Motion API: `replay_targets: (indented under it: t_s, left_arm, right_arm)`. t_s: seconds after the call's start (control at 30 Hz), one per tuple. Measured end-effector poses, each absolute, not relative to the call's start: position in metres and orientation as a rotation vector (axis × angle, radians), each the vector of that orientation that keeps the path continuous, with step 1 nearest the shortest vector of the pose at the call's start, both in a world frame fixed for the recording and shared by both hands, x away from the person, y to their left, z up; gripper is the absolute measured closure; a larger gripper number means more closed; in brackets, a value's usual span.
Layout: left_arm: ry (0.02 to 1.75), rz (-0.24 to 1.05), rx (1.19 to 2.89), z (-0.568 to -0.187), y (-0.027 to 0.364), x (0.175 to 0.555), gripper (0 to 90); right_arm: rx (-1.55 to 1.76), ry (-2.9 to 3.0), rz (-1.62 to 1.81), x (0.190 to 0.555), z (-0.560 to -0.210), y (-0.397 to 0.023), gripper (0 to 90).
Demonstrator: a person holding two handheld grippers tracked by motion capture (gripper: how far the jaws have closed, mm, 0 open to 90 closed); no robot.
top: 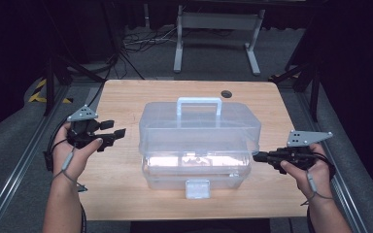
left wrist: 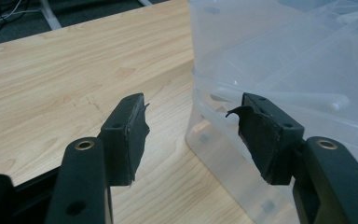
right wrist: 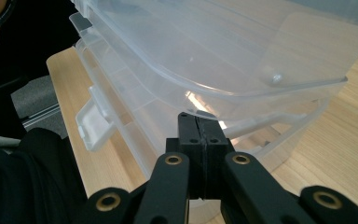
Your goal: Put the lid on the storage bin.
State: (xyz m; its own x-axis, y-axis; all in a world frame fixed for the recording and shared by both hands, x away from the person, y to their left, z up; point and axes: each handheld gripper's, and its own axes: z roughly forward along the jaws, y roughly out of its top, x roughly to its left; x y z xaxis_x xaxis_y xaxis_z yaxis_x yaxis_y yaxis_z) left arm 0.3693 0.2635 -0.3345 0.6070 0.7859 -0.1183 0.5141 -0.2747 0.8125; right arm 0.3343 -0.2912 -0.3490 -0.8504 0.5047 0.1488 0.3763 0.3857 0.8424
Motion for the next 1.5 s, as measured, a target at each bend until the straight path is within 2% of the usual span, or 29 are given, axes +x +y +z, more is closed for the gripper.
replay_targets:
  t_s: [1.5]
  left_arm:
    - [1.052,0.367,1.978,-0.342,0.262,0.374,42.1]
  right_arm:
    - [0.819,2.682,1.301,0.332,-0.367,-0.289,90.0]
